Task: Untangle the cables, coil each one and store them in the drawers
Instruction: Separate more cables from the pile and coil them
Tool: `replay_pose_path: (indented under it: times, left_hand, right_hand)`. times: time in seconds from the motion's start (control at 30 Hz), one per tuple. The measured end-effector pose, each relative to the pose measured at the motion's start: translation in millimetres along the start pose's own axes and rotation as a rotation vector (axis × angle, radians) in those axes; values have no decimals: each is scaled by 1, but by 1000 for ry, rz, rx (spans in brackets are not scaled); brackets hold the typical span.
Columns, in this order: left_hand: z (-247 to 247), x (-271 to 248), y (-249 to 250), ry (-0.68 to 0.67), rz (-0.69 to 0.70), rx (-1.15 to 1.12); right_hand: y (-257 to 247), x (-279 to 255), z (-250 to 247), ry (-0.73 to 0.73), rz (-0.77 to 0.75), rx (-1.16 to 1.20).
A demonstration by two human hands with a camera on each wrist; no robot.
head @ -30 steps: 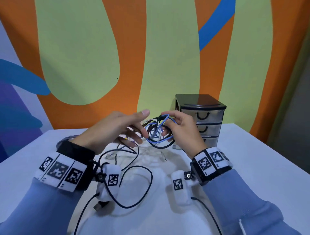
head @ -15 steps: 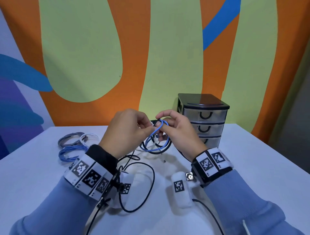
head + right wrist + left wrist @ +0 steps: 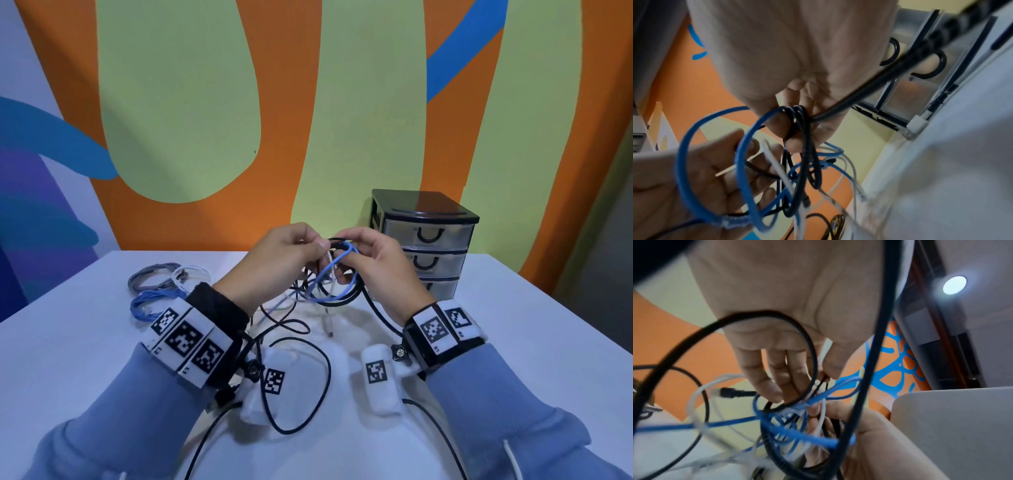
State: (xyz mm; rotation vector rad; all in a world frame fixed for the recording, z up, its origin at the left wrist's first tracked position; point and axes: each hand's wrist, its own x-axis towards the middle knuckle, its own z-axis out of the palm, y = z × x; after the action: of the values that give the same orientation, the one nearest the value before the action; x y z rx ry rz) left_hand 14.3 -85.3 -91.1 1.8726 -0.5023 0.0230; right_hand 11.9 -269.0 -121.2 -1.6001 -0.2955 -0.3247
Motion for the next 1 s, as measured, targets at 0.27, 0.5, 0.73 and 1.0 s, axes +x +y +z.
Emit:
replay_pose_path:
  times: [0.27,0.5,0.73,1.0]
  left_hand:
    - [-6,2,3,206,184,191]
    - [-26,-6,16,15,-97,-143]
    - [-33,-15,29,-119,-150,-293]
    - [-36,-7,4,-95,-197,413]
  right_hand:
    - [2,2,-4,94,-168,-295]
    - [10,5,-8,136,-208,-373]
    - [11,5,-10,162,-164,-266]
    - [4,4,-7,142,-194,-127]
